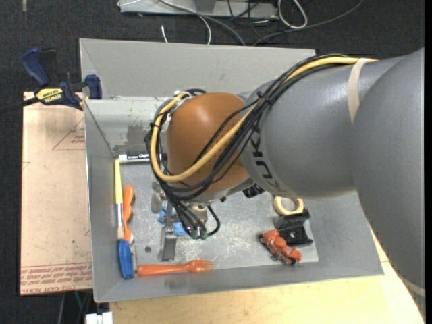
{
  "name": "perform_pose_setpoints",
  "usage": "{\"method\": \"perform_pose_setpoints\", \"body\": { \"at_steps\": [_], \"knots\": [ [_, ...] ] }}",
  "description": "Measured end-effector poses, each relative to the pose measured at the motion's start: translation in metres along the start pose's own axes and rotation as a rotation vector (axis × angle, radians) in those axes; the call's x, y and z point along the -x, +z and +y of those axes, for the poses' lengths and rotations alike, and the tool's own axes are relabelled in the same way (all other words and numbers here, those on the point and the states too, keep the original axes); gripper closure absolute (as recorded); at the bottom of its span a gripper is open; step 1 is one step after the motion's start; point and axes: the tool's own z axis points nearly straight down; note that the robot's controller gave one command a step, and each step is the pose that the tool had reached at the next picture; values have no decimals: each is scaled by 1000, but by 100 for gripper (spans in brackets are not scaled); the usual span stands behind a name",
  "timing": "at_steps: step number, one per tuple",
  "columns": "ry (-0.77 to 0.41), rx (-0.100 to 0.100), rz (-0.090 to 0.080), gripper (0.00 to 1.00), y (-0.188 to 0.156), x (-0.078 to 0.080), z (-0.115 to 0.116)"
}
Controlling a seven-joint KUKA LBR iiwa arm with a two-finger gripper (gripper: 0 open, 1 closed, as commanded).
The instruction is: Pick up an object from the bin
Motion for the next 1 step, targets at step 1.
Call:
{"method": "perform_pose_setpoints", "body": {
  "at_steps": [1],
  "knots": [
    [5, 1, -6, 0, -4, 2, -1]
  ]
}}
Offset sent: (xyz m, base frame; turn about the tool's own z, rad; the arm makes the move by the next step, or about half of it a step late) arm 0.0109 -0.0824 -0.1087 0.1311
